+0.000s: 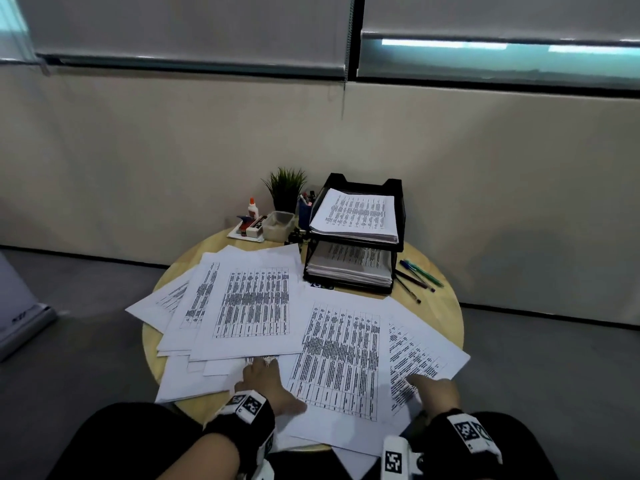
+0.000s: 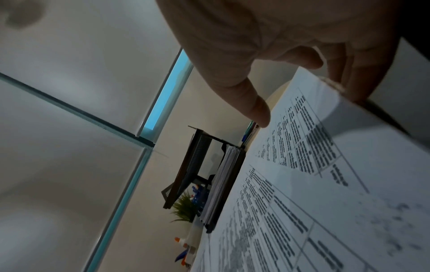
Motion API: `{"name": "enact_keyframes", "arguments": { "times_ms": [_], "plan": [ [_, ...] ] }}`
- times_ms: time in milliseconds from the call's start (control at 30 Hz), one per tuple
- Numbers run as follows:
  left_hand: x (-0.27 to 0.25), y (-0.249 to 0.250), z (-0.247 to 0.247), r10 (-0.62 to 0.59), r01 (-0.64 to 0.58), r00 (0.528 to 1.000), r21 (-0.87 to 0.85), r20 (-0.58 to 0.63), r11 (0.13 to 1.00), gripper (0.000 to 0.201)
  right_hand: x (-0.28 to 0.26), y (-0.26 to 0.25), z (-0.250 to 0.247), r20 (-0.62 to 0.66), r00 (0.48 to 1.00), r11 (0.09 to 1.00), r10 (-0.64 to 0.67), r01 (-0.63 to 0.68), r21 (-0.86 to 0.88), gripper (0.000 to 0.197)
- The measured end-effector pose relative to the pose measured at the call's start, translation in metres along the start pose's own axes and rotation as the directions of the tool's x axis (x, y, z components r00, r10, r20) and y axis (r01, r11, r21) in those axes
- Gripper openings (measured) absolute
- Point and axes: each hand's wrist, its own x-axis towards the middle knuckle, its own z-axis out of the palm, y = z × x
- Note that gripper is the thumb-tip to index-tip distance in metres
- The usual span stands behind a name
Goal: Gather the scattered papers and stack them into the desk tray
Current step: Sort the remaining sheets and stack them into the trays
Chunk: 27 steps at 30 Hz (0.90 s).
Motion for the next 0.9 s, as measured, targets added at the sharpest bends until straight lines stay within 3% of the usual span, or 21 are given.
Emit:
{"name": "enact_keyframes", "arguments": {
  "times_ms": [67, 200, 367, 467, 533, 600, 700, 767, 833, 900],
  "plan": [
    [-0.002, 0.006, 0.000, -0.011, 0.009, 0.999, 0.050, 0.047, 0.999, 0.111, -0.003, -0.003, -0.004, -0.017, 1.000, 0.998, -0.015, 0.016, 0.060, 0.062],
    [0.003, 0.013, 0.000, -0.069, 0.068, 0.997, 0.028, 0.039, 0.997, 0.105, 0.004, -0.001, -0.006, 0.065, 0.998, 0.986, -0.025, 0.014, 0.169, 0.040],
    [0.010, 0.020, 0.000, -0.054, 0.054, 0.998, -0.009, 0.038, 0.998, 0.089, 0.001, -0.001, 0.008, 0.179, 0.981, 0.976, -0.077, 0.037, 0.216, 0.040],
    [0.013, 0.015, 0.001, -0.005, 0.005, 1.000, 0.030, 0.012, 1.000, 0.079, -0.007, -0.005, 0.020, 0.236, 0.959, 0.976, -0.160, 0.117, 0.185, 0.062],
    [0.015, 0.009, 0.002, 0.017, -0.016, 1.000, 0.042, -0.018, 0.999, 0.082, -0.014, -0.006, 0.026, 0.285, 0.945, 0.986, -0.162, 0.142, 0.091, 0.032],
    [0.016, 0.003, 0.002, 0.040, -0.040, 0.999, 0.030, -0.019, 0.999, 0.082, -0.013, -0.005, 0.030, 0.319, 0.937, 0.989, -0.143, 0.147, 0.012, 0.024],
    [0.024, -0.006, -0.007, 0.054, -0.055, 0.998, -0.042, -0.024, 0.998, 0.059, -0.015, -0.008, 0.031, 0.288, 0.940, 0.980, -0.182, 0.196, -0.022, 0.036],
    [0.030, -0.012, -0.017, 0.036, -0.049, 0.994, -0.123, -0.104, 0.991, 0.039, -0.017, -0.013, 0.023, 0.269, 0.939, 0.975, -0.213, 0.222, -0.001, 0.036],
    [0.039, -0.019, -0.026, 0.006, -0.037, 0.981, -0.158, -0.194, 0.987, 0.037, -0.022, -0.018, 0.011, 0.219, 0.945, 0.970, -0.244, 0.237, 0.056, 0.019],
    [0.047, -0.027, -0.037, -0.043, -0.002, 0.966, -0.172, -0.257, 0.985, 0.045, -0.029, -0.023, -0.004, 0.166, 0.938, 0.951, -0.305, 0.292, 0.101, 0.015]
  ]
}}
